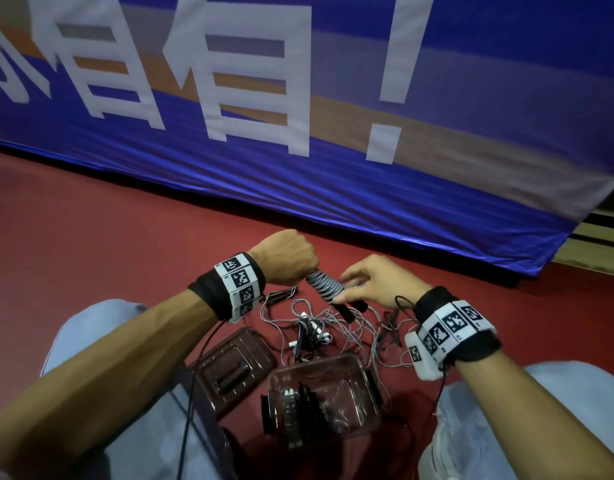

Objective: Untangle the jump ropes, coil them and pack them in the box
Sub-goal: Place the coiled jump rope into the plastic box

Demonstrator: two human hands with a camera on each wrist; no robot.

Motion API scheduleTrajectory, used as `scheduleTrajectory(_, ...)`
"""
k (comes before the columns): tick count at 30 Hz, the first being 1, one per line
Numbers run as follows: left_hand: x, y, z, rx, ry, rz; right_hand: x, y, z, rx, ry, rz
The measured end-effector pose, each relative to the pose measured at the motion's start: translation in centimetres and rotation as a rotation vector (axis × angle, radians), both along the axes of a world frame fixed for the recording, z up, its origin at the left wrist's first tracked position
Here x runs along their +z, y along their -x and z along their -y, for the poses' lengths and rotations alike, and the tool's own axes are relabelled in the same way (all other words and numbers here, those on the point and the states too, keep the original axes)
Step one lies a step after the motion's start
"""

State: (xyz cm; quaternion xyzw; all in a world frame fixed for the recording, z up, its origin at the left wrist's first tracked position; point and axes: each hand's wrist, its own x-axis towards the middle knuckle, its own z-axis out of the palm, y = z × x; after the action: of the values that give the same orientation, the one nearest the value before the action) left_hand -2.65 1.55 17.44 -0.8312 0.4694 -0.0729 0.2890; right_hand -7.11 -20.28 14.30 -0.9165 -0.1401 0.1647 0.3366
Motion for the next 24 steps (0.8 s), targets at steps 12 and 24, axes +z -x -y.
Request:
scheduleTrajectory(12, 0.0, -1.2, -2.7, -0.382, 0.714, 0.137, 1.1, 1.8, -2.5, 0.283, -0.685, -0.545)
scheduleTrajectory(24, -0.7, 1.6, 0.1, 0.415, 1.221, -0.171, 1.0, 1.7, -3.4, -0.034, -1.333, -0.506)
